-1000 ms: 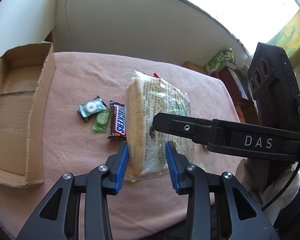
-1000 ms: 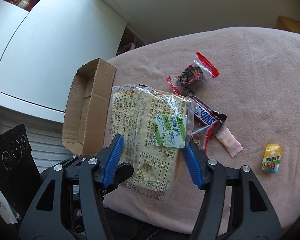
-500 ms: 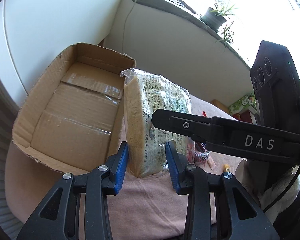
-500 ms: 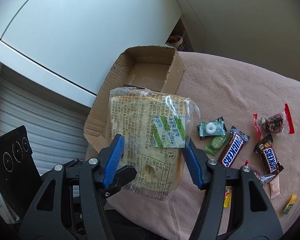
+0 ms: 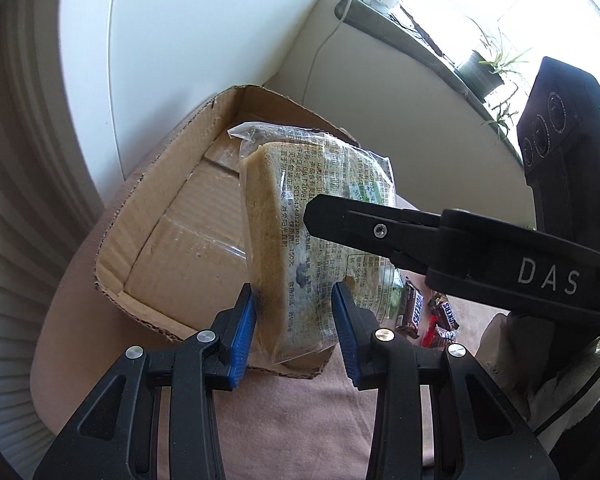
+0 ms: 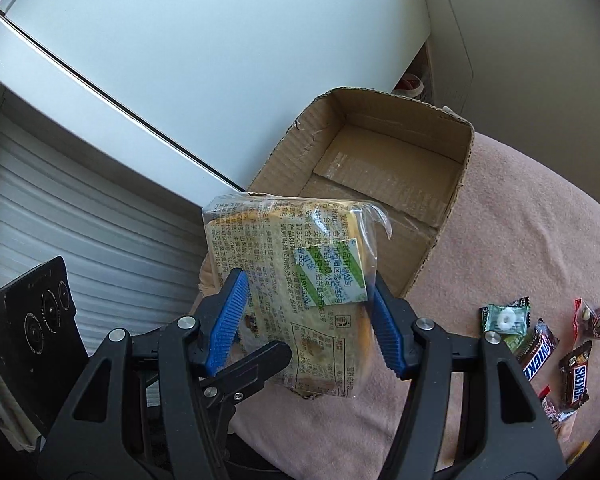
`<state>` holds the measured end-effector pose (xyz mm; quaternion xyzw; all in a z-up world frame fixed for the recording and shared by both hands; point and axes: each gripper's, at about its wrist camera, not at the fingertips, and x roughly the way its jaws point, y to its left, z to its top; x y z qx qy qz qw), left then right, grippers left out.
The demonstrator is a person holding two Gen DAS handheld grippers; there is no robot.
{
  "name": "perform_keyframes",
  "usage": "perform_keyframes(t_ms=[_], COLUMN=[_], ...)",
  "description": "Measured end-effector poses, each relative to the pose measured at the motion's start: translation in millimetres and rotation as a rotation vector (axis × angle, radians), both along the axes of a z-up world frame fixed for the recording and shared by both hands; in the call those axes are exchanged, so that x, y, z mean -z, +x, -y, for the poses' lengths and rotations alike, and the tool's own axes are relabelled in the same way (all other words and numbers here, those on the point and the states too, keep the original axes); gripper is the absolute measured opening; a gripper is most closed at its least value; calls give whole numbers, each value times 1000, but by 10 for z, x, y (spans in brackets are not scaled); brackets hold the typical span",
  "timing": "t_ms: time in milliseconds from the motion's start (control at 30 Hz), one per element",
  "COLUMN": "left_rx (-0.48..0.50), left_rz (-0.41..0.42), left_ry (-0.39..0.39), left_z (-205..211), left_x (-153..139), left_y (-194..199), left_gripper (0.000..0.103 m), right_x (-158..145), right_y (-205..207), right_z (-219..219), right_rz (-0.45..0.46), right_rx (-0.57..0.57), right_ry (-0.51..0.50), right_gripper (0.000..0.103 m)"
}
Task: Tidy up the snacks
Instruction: 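Carry the bread loaf into the cardboard box and open both grippers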
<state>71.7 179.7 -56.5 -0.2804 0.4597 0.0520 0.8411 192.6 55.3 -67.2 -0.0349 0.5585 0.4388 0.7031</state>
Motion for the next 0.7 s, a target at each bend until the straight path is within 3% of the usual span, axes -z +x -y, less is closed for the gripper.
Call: perform_keyframes(t_ms=[467, 700], left_rx=[-27, -17], left_rz=[-25, -38], left_ry=[50, 108], left_z=[-172, -154], left_x=[3, -8], left_y=[78, 96], left_gripper=[36, 36], right_x=[105, 55], right_y=[62, 29], right_z=[-169, -99], right_rz=[-39, 13], right_rx=[-23, -15], right_ry=[-24, -44], right_gripper=[63, 64])
